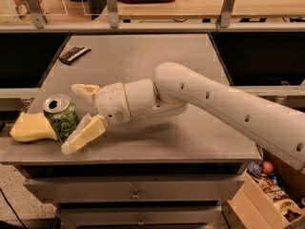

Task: Move green can near rxbar chocolate

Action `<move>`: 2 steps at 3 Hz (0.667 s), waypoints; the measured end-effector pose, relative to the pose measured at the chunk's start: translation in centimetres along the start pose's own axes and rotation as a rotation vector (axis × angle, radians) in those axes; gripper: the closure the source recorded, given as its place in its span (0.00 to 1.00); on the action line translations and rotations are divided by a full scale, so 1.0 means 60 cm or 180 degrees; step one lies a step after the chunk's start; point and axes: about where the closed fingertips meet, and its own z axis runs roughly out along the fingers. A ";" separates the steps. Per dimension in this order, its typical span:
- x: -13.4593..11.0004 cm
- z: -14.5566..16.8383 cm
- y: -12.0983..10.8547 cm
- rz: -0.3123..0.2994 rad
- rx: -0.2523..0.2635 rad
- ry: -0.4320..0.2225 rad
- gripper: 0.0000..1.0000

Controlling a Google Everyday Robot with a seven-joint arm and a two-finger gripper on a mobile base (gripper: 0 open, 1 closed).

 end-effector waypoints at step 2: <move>-0.015 0.003 0.016 -0.0069 -0.0088 0.0026 0.39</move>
Offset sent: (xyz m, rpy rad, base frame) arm -0.0101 -0.0045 0.0130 -0.0286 -0.0227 0.0102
